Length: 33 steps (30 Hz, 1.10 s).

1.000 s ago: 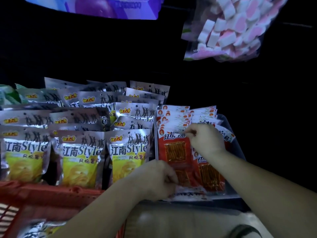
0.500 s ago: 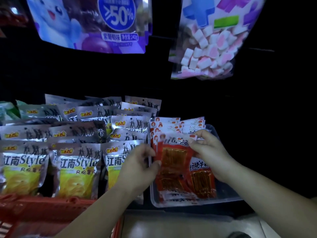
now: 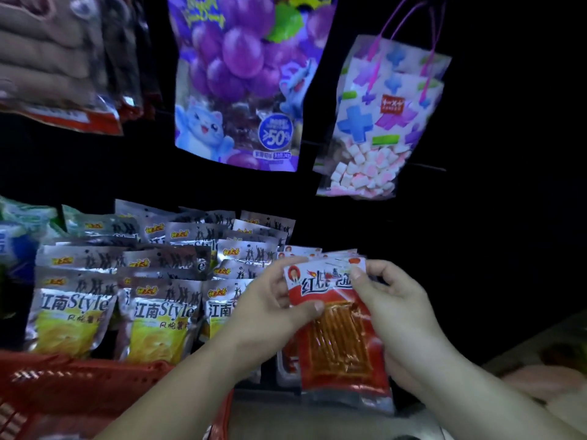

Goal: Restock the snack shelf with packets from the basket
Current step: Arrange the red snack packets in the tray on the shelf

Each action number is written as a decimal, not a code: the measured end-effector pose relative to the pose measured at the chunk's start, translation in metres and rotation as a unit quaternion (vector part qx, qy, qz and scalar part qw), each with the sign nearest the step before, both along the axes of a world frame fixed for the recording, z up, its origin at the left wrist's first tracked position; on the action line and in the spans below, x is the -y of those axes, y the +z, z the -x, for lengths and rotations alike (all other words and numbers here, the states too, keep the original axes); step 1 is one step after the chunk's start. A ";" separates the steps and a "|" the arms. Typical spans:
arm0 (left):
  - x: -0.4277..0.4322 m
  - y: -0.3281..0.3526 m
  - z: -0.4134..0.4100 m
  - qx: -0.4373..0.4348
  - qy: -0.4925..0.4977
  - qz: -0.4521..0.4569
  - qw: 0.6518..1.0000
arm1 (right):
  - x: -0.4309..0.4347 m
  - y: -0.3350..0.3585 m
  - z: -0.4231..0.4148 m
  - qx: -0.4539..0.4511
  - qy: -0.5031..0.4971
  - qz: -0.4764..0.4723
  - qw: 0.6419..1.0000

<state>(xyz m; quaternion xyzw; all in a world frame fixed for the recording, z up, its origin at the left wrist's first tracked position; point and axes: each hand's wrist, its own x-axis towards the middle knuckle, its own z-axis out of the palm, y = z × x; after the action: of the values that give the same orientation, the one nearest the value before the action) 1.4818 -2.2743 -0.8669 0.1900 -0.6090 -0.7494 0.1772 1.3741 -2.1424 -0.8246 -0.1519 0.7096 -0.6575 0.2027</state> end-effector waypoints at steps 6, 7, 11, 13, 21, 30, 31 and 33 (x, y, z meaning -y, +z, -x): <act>0.000 0.020 -0.026 -0.048 -0.036 -0.028 0.998 | -0.020 0.023 -0.031 0.017 0.063 -0.016 0.998; -0.001 0.020 -0.028 -0.046 -0.030 -0.027 0.998 | -0.021 0.019 -0.034 0.013 0.056 -0.018 0.998; 0.005 0.016 -0.029 -0.034 0.030 -0.021 0.999 | -0.014 0.004 -0.038 0.016 0.068 -0.027 0.997; 0.008 0.016 -0.028 -0.036 0.047 -0.022 0.998 | -0.012 0.005 -0.036 0.017 0.093 -0.022 0.995; 0.020 0.017 -0.040 0.002 0.045 0.018 0.999 | 0.001 0.001 -0.029 0.027 0.151 -0.045 0.987; 0.069 0.032 -0.140 0.091 0.095 -0.001 0.991 | 0.068 -0.005 -0.080 0.050 0.330 -0.093 0.938; 0.072 0.030 -0.150 0.107 0.082 0.000 0.991 | 0.069 -0.007 -0.085 0.047 0.347 -0.099 0.931; 0.073 0.025 -0.164 0.111 0.056 -0.019 0.992 | 0.070 -0.011 -0.093 0.046 0.378 -0.105 0.919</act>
<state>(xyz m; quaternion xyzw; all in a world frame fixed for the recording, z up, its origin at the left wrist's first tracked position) 1.6461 -2.3471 -0.8420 0.3096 -0.5986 -0.7241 0.1467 1.4673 -2.2125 -0.8354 -0.3560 0.6539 -0.4602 0.4836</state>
